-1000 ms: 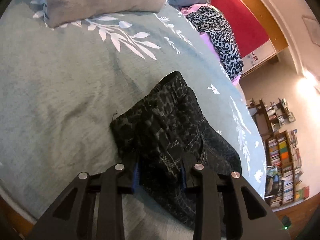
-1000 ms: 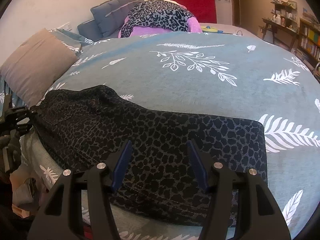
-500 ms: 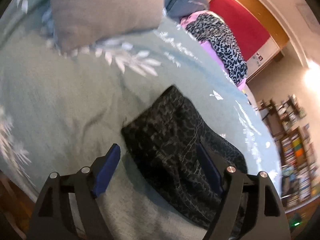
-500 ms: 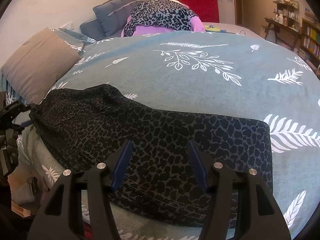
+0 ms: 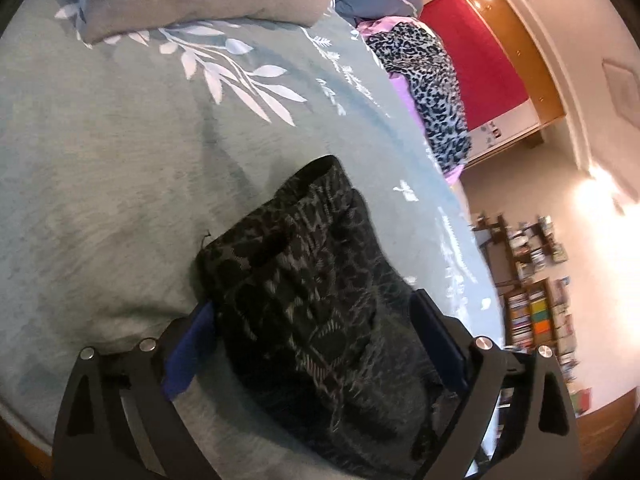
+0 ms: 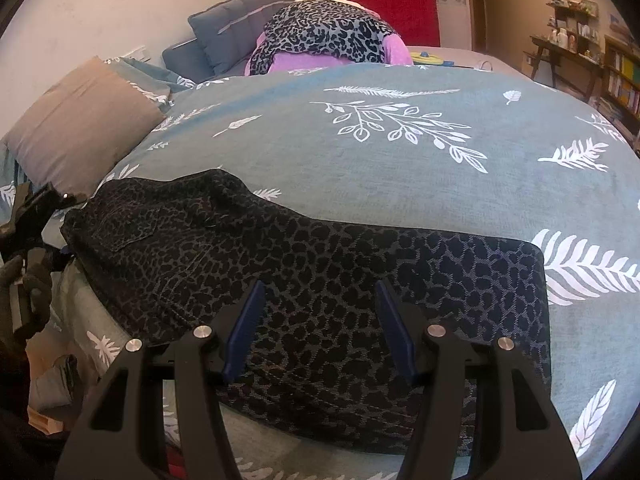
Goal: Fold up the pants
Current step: 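Lift the pants end with the left tool and fold it toward the right tool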
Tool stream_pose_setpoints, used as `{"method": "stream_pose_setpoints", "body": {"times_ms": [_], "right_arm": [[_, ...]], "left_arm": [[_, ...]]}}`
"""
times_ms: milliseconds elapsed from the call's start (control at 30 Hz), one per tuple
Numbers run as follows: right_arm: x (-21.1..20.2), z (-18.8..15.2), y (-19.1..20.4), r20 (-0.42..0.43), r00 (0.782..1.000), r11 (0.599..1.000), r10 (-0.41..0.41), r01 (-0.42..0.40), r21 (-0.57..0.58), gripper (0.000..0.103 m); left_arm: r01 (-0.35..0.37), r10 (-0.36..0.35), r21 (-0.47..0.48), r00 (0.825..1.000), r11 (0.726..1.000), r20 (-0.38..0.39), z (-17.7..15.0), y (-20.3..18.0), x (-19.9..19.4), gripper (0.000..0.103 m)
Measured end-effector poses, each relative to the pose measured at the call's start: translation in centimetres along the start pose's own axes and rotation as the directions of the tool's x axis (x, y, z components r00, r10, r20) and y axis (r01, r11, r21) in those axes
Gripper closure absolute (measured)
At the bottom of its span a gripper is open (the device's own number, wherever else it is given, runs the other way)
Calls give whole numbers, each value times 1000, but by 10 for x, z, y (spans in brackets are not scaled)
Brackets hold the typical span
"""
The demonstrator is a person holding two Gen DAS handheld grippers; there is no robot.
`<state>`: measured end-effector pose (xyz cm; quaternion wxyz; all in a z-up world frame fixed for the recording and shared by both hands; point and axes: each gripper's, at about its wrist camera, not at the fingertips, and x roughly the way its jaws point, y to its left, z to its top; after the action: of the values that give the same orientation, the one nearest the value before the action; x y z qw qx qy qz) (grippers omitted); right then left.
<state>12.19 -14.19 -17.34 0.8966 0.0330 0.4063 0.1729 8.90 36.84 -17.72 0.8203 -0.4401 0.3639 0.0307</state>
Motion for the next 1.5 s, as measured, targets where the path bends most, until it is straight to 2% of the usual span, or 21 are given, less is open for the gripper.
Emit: {"method": "stream_pose_setpoints", "body": {"times_ms": [33,133,267,300,400,433,500,700,800,900,1133,1500], "right_arm": [[0,0,1,-1,1000,1000,1,-1,-1,44],[1,-1,1,-2,1000,1000,5,-5,0,44],[1,-1,1,-4,1000,1000,8,-8,6,44],[0,-2,1,-4,1000,1000,11,-11,7,44],[0,-3,4,-7,1000,1000,27,-27,3,44],[0,-3,6,-9,999,999,33,-33,-2,44],[2,-3,13,-15,999,999,51,-51,-16,44],[14,6,31,-16,998,995,66,-67,-74,44],[28,11,31,-35,997,996,63,-66,-68,44],[39,12,26,-71,994,996,85,-86,-13,44],[22,9,5,-28,995,994,98,-97,44,44],[-32,-7,-80,99,995,967,33,-57,247,44]], "left_arm": [[26,-26,-14,1000,1000,-3,0,0,0,20],[100,-102,-42,994,994,-32,-2,0,7,25],[91,-92,-21,996,996,-13,-7,-2,9,28],[93,-94,-29,996,995,-9,-7,-1,8,34],[102,-103,-95,995,990,-11,-5,9,6,67],[106,-108,-112,994,988,-11,-5,12,5,70],[122,-122,-94,993,988,0,-6,10,0,72],[164,-170,100,984,981,47,-11,-39,-23,74],[179,-192,190,980,965,50,-17,-69,-31,75],[195,-211,255,977,947,39,-24,-98,-34,75],[264,-275,385,961,884,-26,-50,-168,-37,76],[377,-311,514,926,770,-213,-120,-272,-17,77]]}}
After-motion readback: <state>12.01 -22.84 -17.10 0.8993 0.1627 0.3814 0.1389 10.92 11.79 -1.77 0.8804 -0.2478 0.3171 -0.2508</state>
